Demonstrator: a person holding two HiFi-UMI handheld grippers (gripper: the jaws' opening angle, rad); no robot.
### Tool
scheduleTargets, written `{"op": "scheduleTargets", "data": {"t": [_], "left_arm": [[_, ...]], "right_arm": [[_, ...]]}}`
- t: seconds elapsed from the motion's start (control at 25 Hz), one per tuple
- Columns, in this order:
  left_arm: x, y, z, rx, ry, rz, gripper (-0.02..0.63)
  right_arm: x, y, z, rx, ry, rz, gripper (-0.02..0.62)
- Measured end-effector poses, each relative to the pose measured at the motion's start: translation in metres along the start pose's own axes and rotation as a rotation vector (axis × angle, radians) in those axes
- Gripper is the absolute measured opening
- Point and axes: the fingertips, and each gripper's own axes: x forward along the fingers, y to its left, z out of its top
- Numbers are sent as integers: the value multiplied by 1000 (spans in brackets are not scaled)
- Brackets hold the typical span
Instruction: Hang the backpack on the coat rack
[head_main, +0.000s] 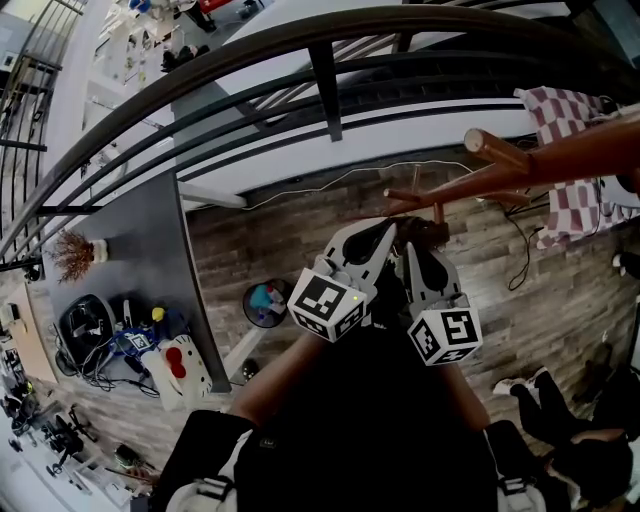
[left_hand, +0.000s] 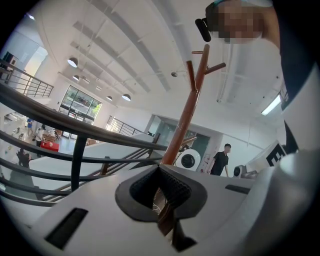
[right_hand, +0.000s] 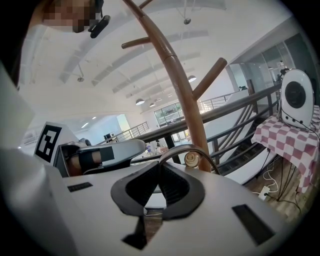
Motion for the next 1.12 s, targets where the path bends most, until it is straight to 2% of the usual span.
{"op": "scheduleTargets", "data": {"t": [1.12], "left_arm": [[14,6,-4,-20,13,-3,8]], "right_arm": [[19,-35,-20,-26,41,-45,26]]}}
